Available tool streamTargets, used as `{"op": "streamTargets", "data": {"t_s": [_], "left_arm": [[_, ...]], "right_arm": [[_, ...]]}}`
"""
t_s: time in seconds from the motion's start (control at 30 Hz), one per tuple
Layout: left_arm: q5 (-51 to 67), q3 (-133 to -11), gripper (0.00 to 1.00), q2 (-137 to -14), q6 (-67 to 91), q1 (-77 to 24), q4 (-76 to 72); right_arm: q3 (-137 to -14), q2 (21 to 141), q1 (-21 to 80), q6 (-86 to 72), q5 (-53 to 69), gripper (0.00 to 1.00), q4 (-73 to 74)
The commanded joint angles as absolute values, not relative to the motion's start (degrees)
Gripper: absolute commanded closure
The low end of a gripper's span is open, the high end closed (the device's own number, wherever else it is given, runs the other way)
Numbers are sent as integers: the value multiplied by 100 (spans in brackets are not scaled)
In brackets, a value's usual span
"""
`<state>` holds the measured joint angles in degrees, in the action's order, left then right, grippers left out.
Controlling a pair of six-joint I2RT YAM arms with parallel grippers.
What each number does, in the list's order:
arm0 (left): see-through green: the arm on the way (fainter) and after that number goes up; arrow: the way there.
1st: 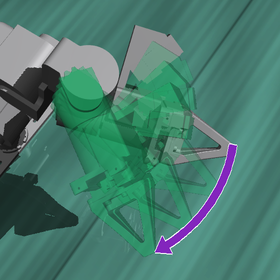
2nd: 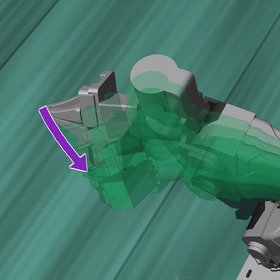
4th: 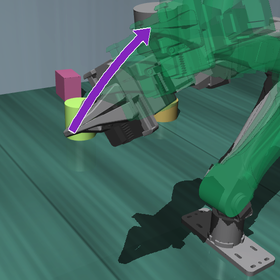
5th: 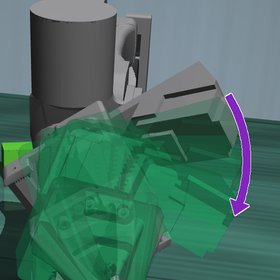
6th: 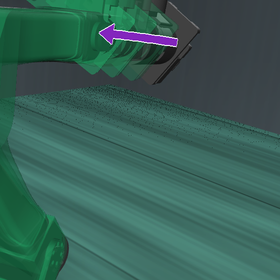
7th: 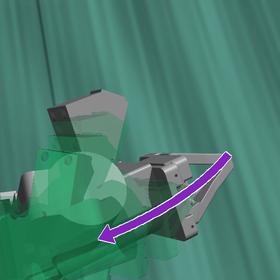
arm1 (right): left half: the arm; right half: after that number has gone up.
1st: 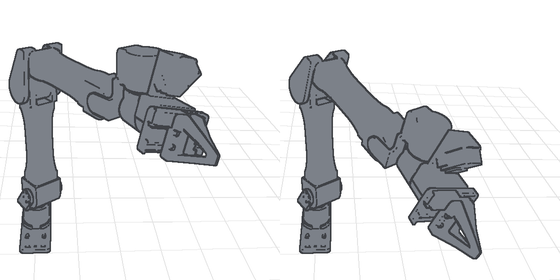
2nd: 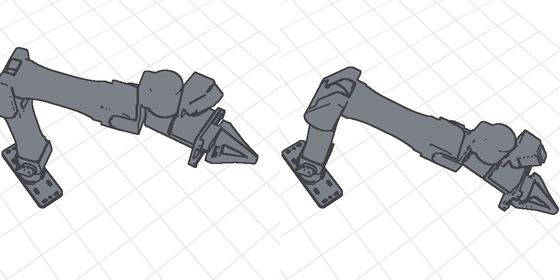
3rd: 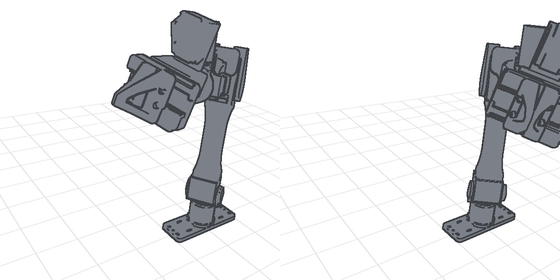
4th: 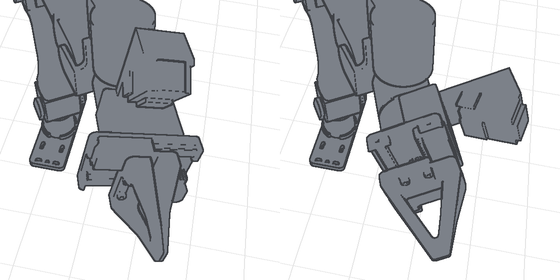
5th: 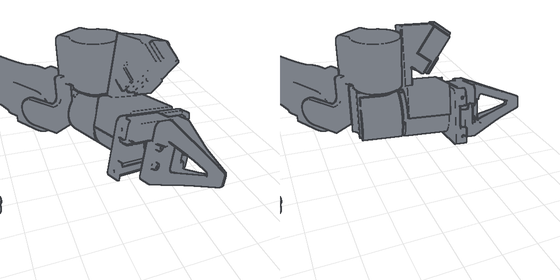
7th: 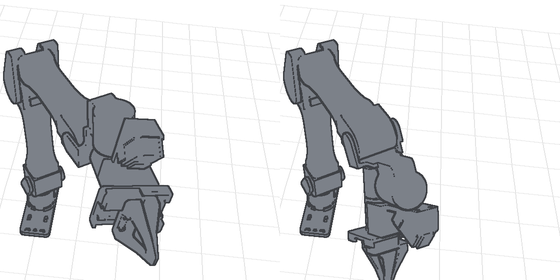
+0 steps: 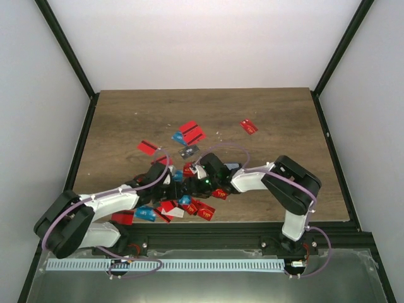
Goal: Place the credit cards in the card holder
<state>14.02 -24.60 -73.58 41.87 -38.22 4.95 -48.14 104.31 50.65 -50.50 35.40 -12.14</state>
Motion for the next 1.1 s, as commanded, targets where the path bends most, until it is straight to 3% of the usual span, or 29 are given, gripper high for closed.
{"op": "streamTargets", "data": {"t_s": [0.0, 0.47, 0.77, 1.07], "left_arm": [[2151, -2373, 59, -7402, 4360, -4236, -62], [1892, -2357, 60, -7668, 5011, -5475, -769], [1240, -2763, 60, -7158, 4769, -5517, 124], [1114, -2608, 67, -6830, 4652, -5511, 481]], "right_arm": [[-4386, 10079, 5186, -5319, 3844, 28, -1743], [-3287, 8634, 5181, -5310, 3218, 28, -1144], [-3257, 7680, 5217, -4979, 2988, 28, -235], [-2623, 7216, 6209, -6015, 2507, 31, -83]]}}
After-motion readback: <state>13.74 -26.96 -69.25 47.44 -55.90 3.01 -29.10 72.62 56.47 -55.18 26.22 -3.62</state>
